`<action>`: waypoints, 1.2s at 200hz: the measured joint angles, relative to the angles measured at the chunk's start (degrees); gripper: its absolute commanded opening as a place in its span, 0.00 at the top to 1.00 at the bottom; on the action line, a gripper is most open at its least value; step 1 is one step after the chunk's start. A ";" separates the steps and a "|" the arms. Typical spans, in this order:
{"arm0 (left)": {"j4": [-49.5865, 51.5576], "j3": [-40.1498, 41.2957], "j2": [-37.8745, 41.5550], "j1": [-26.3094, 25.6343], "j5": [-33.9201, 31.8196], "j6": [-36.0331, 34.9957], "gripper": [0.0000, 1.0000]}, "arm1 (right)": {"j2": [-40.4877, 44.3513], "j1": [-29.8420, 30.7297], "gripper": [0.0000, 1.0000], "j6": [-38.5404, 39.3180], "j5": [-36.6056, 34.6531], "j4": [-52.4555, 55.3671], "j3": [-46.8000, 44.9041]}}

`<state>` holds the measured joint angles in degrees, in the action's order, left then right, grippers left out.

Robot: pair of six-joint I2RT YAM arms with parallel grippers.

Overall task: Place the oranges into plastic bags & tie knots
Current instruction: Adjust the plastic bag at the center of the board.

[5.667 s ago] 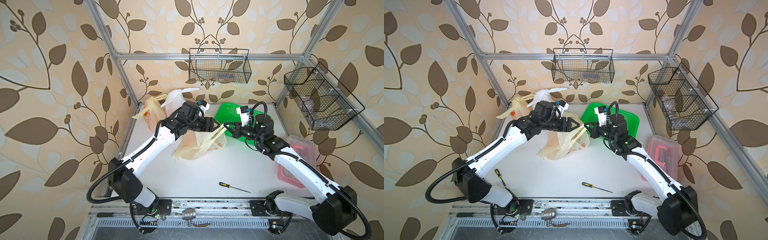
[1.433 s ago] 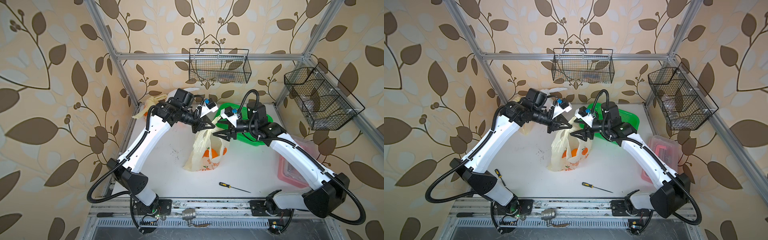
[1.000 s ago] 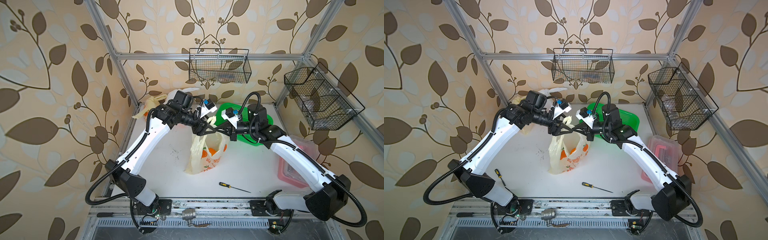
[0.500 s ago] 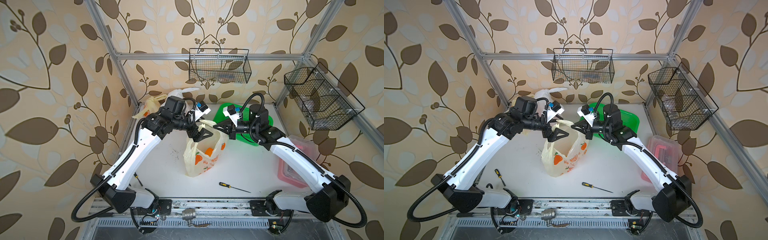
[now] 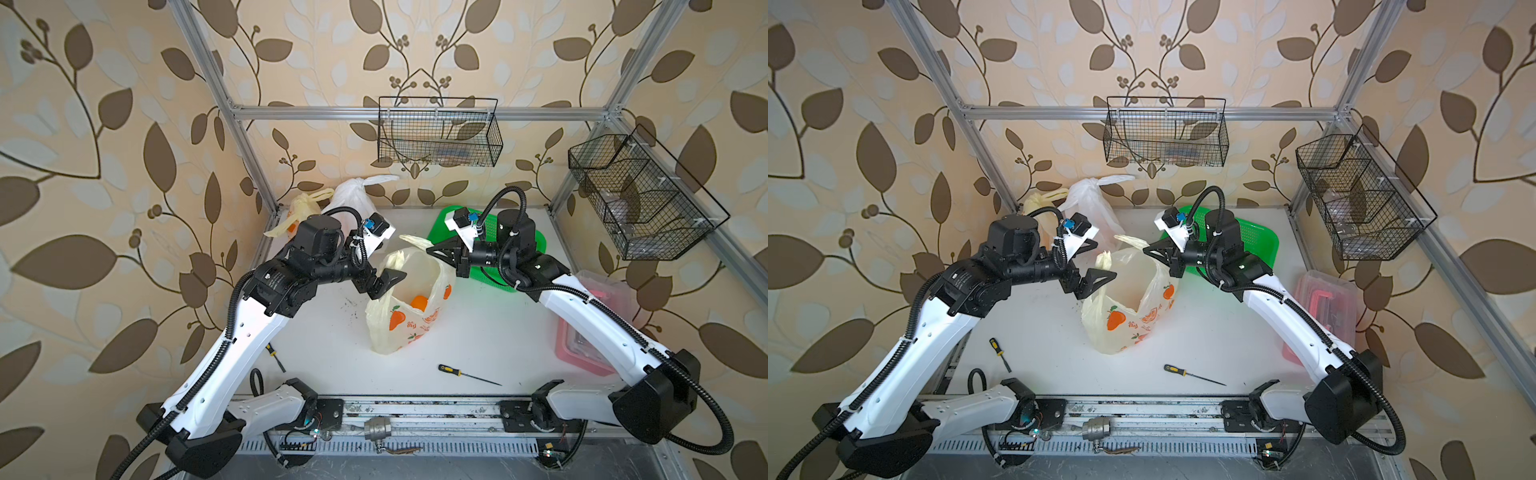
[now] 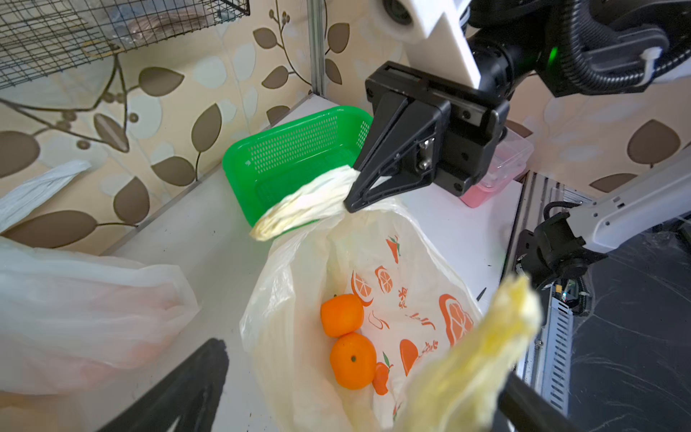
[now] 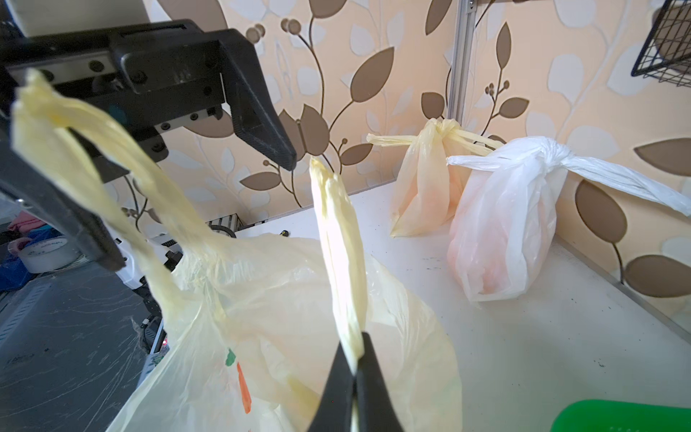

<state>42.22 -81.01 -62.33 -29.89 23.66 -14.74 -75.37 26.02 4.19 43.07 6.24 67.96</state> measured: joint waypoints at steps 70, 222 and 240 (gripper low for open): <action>-4.76 1.20 0.81 0.00 -3.13 4.70 0.60 | 0.39 0.00 1.00 -1.90 -3.87 -0.04 -0.33; -2.12 -23.34 -25.18 5.31 14.08 -11.43 1.00 | 21.77 0.02 1.00 -3.34 -17.86 7.82 -4.72; -1.05 -24.57 -27.17 5.92 17.05 -12.52 0.87 | 21.84 0.02 1.00 -5.03 -19.39 7.08 -7.58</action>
<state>41.17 -105.58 -89.49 -23.97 40.71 -27.27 -53.54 26.04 -0.84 23.68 13.32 60.38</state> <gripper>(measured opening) 0.053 0.047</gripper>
